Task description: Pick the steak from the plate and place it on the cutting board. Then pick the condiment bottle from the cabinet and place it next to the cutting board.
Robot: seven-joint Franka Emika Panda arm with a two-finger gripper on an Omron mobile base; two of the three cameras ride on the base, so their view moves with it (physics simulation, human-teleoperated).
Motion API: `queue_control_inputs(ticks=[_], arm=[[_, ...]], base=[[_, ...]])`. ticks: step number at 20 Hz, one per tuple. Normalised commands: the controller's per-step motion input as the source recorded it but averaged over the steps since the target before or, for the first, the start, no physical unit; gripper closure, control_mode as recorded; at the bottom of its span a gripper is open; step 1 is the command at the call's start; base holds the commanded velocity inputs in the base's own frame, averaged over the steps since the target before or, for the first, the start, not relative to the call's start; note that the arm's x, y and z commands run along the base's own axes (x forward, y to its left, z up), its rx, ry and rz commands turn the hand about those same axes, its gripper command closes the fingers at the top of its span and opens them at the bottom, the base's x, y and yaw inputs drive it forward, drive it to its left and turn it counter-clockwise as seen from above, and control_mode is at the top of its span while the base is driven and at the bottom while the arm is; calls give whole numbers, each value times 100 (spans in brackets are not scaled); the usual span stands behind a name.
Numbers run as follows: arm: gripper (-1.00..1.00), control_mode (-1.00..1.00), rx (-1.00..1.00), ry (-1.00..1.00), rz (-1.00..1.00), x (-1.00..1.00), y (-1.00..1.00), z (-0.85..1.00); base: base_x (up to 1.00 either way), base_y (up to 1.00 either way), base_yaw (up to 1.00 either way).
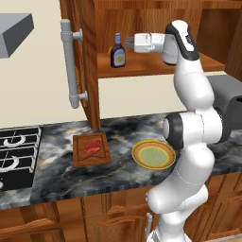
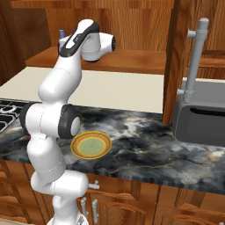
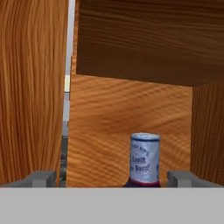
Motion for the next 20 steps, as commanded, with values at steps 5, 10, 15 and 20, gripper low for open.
queue_control_inputs(ticks=[5,10,15,20], arm=[[-100,-100,0,0,0,8,13,0],[-100,-100,0,0,0,15,4,-1],[-100,-100,0,0,-1,21,0,-5],[-100,-100,0,0,0,24,0,-7]], base=[[0,0,0],[0,0,0],[0,0,0],[0,0,0]])
